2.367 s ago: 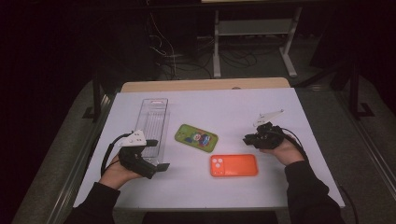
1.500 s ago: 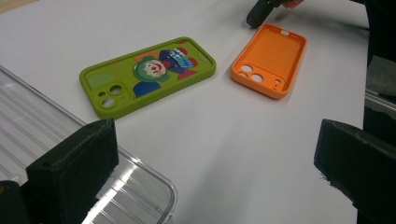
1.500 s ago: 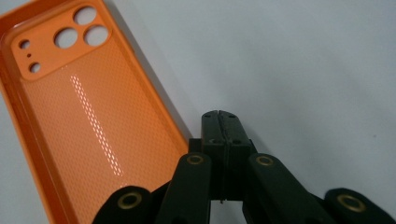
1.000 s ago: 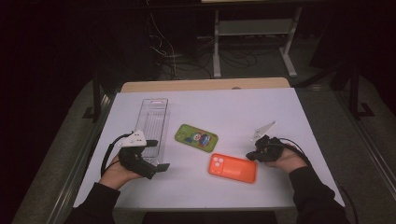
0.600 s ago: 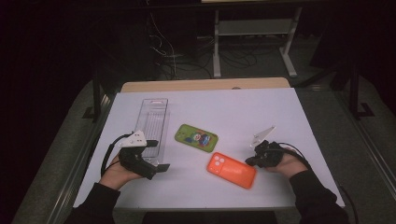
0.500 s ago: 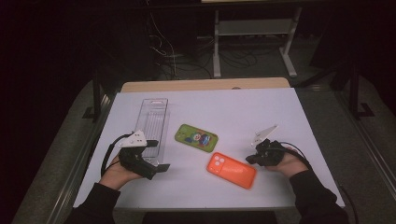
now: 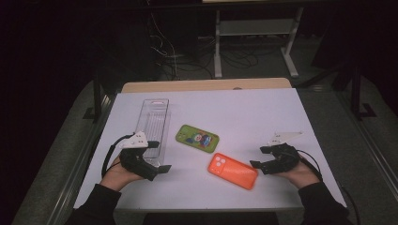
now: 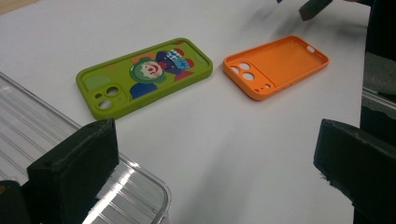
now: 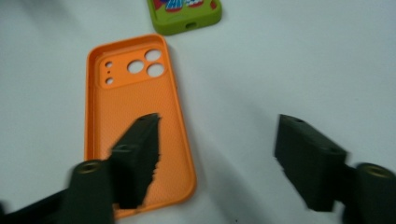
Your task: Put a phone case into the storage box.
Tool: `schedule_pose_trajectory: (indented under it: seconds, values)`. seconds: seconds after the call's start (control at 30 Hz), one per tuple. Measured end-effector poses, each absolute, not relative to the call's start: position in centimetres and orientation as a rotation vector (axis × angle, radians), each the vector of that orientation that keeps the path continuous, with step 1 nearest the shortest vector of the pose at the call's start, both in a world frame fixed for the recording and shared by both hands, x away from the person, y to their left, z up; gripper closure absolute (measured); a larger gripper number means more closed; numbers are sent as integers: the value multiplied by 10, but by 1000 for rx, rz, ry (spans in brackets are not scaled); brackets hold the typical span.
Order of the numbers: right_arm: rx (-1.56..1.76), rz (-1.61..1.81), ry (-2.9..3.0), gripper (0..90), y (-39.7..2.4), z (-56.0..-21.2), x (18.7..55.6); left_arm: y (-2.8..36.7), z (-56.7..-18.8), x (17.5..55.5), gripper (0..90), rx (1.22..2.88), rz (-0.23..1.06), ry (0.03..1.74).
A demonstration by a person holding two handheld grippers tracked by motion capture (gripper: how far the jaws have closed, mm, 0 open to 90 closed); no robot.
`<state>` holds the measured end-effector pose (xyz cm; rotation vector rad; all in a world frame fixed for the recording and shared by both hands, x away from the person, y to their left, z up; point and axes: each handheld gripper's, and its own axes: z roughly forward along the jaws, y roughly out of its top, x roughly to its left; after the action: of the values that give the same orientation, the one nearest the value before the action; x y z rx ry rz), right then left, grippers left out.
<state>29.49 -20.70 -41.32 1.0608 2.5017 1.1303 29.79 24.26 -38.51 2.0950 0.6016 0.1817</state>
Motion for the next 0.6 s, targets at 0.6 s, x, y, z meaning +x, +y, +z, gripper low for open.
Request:
schedule_pose_trajectory:
  seconds: [0.6]
  values:
    - [1042, 1138, 2410, 0, -200, -415, 273, 242, -386, 297, 0, 2096, 172, 601]
